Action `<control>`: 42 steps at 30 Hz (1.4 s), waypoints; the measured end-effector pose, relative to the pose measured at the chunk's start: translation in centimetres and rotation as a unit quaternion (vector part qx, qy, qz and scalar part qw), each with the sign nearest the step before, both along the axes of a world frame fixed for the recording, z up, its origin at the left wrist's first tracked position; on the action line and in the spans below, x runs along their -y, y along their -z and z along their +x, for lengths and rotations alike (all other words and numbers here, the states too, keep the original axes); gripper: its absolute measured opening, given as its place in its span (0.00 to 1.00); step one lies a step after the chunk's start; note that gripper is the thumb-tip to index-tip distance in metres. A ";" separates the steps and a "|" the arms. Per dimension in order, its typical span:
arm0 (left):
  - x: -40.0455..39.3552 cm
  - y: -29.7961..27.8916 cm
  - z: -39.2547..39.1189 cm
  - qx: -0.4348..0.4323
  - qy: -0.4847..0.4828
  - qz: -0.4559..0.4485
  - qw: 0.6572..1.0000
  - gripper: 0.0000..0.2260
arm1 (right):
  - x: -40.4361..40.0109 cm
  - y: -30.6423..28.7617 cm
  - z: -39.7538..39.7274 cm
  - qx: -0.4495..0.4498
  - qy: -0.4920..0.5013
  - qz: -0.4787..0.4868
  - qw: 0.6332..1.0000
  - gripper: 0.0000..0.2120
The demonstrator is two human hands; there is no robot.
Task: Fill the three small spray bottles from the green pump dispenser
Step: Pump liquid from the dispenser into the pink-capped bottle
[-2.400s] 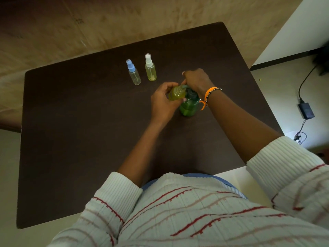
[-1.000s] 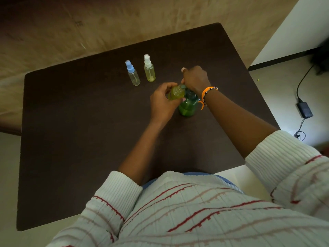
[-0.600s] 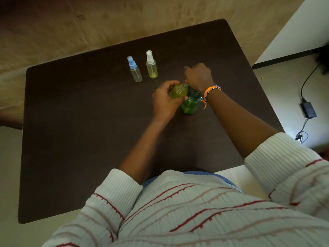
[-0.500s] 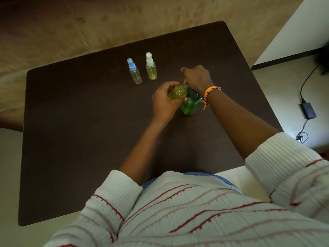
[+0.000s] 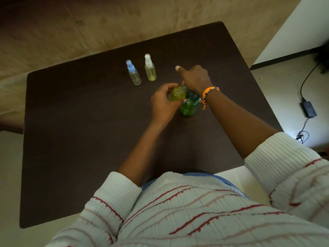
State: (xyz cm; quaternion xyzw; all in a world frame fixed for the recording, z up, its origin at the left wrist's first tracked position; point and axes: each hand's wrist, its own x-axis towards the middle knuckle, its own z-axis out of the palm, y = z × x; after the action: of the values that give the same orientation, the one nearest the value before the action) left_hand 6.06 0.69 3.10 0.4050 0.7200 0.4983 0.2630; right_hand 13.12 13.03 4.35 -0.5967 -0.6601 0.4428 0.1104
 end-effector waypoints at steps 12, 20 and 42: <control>0.1 0.2 0.1 0.001 -0.008 -0.004 1.000 0.19 | 0.0 0.4 -0.3 0.027 0.015 0.036 0.999 0.22; -0.1 0.2 0.0 0.010 -0.005 -0.004 1.000 0.19 | -0.2 -0.1 -0.1 -0.004 -0.004 -0.019 1.000 0.30; 0.2 0.4 0.0 0.000 -0.003 -0.008 1.000 0.20 | 0.2 0.2 -0.3 0.029 0.012 0.043 0.999 0.21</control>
State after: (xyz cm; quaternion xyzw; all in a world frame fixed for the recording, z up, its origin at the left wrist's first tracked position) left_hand 6.02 0.48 2.70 0.4009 0.7254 0.4930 0.2645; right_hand 12.84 12.81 4.16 -0.6122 -0.6739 0.3952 0.1217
